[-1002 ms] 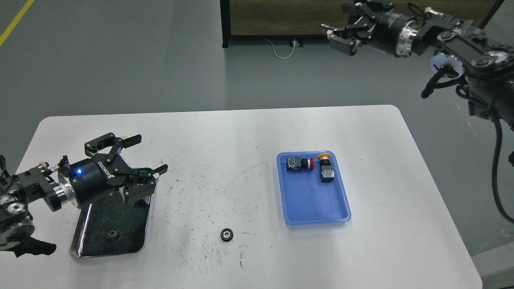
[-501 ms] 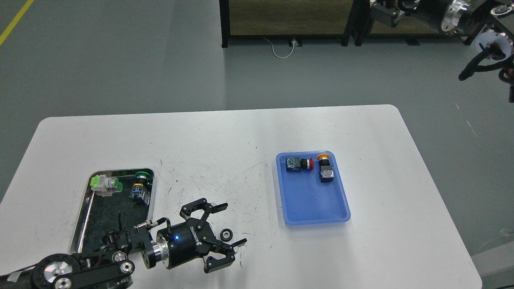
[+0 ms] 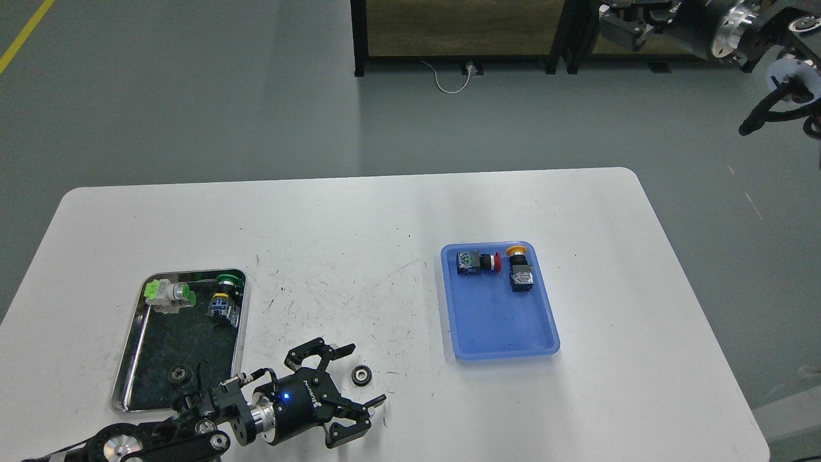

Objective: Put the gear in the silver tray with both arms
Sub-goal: 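Reach the left gripper to the black gear on the table and grasp it, then carry the gear with the left gripper into the silver tray and release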

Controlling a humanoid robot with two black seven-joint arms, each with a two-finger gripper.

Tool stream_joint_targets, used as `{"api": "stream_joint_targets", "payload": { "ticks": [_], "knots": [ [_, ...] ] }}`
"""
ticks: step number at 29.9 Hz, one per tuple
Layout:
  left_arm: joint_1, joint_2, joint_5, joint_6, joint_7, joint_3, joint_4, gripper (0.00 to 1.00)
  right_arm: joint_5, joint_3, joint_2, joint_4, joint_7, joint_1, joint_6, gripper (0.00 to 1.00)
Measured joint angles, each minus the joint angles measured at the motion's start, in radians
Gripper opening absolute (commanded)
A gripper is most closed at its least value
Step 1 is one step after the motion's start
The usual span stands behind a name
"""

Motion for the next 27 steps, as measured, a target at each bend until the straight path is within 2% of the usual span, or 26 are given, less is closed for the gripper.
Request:
{"api": "stream_joint_targets", "payload": {
  "ticks": [7, 12, 24, 27],
  "knots": [
    [0.015, -0.041, -0.031, -0.004, -0.005, -0.007, 0.082, 0.95, 0.000, 0.000, 0.005, -0.006, 0.004, -0.007, 0.000, 0.81],
    [0.010, -0.044, -0.052, -0.005, -0.005, -0.015, 0.095, 0.81, -0.001, 0.000, 0.006, -0.006, 0.004, -0.014, 0.000, 0.81],
    [0.014, -0.036, -0.053, -0.009, -0.022, 0.001, 0.099, 0.57, -0.001, 0.003, 0.005, -0.006, 0.006, -0.019, 0.001, 0.82],
    [0.015, -0.035, -0.052, -0.009, -0.022, 0.001, 0.099, 0.47, -0.002, 0.003, 0.005, -0.006, 0.006, -0.019, 0.001, 0.83]
  ]
}}
